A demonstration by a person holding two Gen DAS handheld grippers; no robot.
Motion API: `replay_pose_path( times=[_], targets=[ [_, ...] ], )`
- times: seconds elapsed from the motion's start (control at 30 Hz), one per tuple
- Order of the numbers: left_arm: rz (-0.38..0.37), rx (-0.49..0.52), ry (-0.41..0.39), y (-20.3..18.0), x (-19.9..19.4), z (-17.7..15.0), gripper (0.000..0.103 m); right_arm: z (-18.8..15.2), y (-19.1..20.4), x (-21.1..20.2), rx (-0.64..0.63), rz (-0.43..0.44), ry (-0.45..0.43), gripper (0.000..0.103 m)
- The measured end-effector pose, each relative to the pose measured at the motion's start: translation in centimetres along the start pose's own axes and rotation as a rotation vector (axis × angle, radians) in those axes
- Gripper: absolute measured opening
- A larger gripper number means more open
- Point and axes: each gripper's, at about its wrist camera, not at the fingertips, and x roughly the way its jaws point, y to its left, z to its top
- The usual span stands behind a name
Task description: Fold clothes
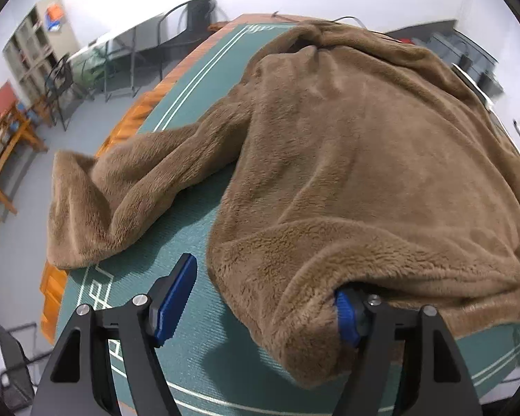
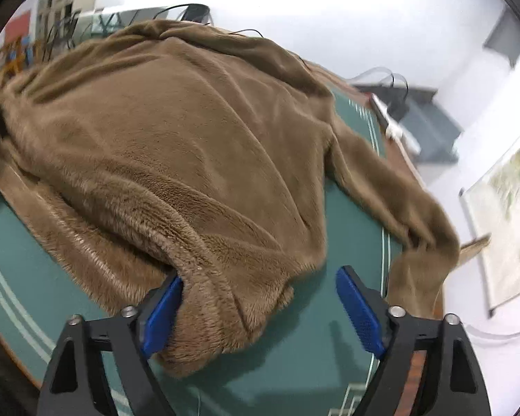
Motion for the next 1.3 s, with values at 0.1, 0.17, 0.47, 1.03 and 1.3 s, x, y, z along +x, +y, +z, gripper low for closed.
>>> replay_pose_path(
  times=[0.1,0.17,0.47,1.03,1.3],
  targets=[
    [0.001,0.081,-0.034,-1.0,-1.8,0.1,0.076,0.0,-0.9,-1.9,-0.003,0.006,-0.013,0.062],
    [-0.013,0.11,-0.062,-0.9,-3.6,0.1,0.076,0.2,-1.7,-3.4,-0.009,-0.016,-0.034,0.061],
    [-0.124,0.054,-0.073,2.6,-10.9,-1.0,0.083,-0.5,-6.1,-8.4,0.017,-0.042,-0.05,0.062],
    [0.026,-0.1,0.079,6.5,-8.4,-7.0,0.083,-5.7,-8.4,-7.4,0.146,0.147,0.054,0.063],
    [-0.002,-0.102,0.053,6.2,-8.7,-6.0,0.083,-5.6,-7.3,-2.0,0.391,0.681,0.153,0.067]
  ],
)
